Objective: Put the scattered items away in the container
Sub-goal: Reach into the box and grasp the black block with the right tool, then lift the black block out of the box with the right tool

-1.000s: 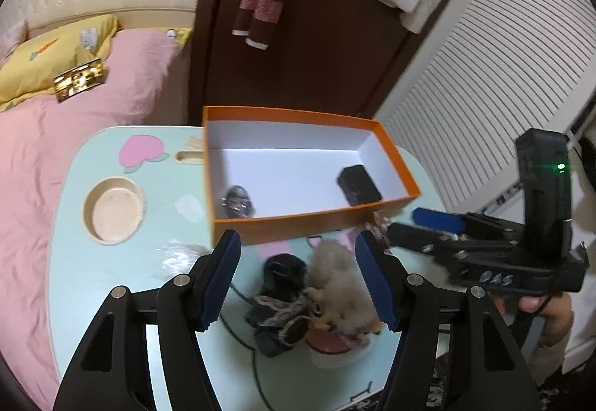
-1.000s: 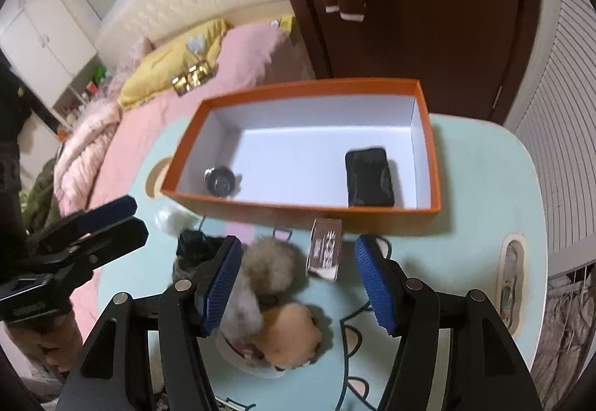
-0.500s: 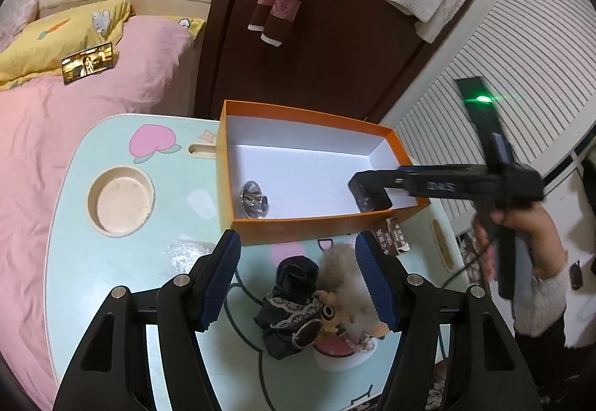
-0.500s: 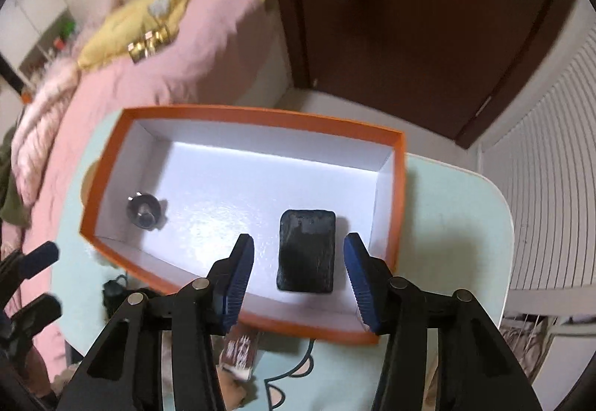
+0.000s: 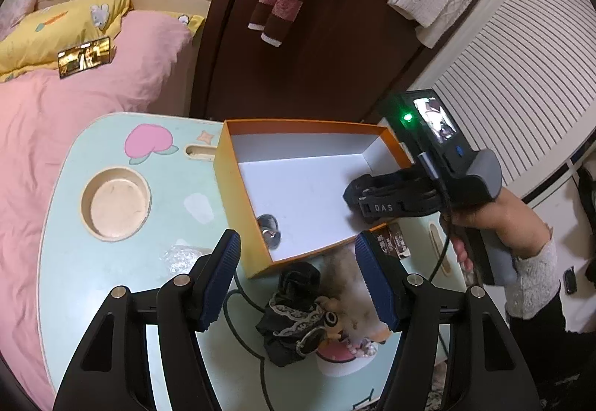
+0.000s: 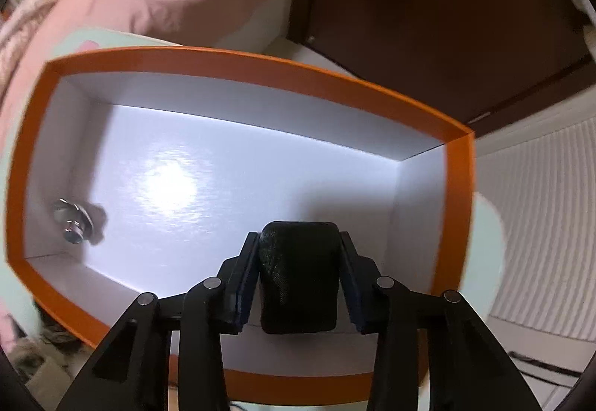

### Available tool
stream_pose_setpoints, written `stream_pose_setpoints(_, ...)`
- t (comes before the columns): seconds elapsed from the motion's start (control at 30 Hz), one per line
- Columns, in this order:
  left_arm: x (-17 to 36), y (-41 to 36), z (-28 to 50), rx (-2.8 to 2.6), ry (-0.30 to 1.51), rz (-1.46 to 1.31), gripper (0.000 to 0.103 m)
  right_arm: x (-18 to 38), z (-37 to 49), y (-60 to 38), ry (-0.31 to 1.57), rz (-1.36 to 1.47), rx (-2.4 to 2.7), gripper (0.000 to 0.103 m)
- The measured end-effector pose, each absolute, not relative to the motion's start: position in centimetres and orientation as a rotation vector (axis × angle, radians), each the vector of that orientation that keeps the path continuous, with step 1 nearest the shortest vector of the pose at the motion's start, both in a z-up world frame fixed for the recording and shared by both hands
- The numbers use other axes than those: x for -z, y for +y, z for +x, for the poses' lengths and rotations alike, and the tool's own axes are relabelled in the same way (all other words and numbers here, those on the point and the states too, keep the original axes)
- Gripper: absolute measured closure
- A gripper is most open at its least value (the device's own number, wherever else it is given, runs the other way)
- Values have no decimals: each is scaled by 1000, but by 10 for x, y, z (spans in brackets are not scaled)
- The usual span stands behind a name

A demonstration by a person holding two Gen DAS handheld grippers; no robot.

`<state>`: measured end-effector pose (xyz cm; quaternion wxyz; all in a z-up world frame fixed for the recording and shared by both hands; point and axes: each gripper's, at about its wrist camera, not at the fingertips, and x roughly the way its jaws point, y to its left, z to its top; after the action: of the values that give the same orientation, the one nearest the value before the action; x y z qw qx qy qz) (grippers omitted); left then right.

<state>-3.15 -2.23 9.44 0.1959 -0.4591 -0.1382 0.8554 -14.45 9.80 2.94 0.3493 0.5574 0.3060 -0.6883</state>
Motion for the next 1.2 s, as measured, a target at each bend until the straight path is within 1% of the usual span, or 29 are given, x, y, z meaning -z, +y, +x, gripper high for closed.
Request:
stream_pose_setpoints(0.33,-67,-24,-58,-2383,-419,-1402,38,-25,-140,101,427,1526,1691,65)
stream_pose_setpoints(0.43,-60,-23,-64,-2399,-380,-1430,38,-27,-141,100,344,1543,1666,65)
stream_pose_setpoints(0.7,-51,-32,-81,-2454,-355,-1455,39,-32,-124,75,234,1560,1716,65)
stream_pose_setpoints(0.9,-39,-41,-106,-2480,-339,-1540,38,-35,-118,61,172,1549,1704,65)
stream_pose_setpoints(1.0,-42,-46,-114,-2511,-325,-1534,38,-34,-119,59,112,1552,1727,65)
stream_pose_setpoints(1.2,-61,-61,-106,-2547,-367,-1475,39,-36,-122,64,-4,1555,1768,65)
